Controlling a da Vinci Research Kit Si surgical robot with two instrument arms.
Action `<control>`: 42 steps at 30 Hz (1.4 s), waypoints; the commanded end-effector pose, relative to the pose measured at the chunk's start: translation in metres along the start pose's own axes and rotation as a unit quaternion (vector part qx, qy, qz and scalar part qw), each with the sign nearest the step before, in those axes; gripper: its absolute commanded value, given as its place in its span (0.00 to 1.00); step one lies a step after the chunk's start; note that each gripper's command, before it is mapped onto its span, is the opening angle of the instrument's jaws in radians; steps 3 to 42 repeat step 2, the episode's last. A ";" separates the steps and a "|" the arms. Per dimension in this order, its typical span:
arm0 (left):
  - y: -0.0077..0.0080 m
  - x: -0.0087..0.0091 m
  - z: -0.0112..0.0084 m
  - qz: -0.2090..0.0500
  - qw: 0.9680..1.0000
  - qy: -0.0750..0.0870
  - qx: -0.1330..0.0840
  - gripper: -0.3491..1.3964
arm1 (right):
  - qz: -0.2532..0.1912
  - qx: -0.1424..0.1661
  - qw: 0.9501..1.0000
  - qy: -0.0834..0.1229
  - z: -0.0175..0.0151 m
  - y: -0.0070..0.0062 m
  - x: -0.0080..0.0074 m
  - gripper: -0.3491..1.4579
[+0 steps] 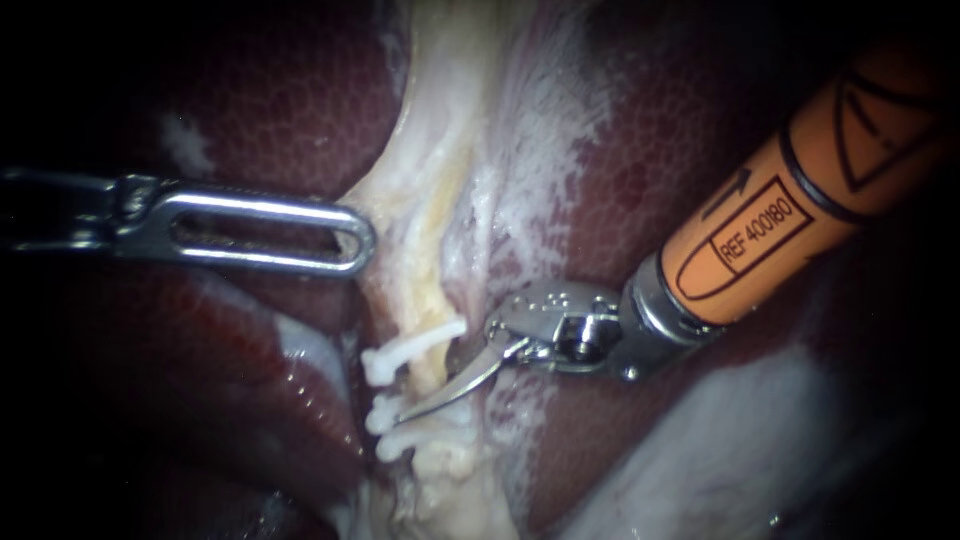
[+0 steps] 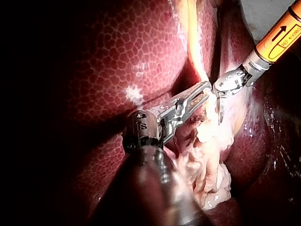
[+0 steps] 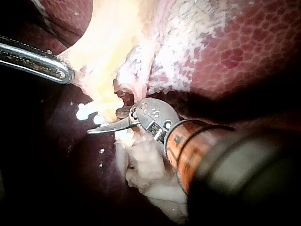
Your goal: Go to the cutting position left tube
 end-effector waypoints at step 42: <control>0.0000 0.0000 0.0000 0.000 1.000 0.000 0.000 0.00 | 0.001 0.000 1.000 0.000 0.0000 0.0000 0.0000 0.38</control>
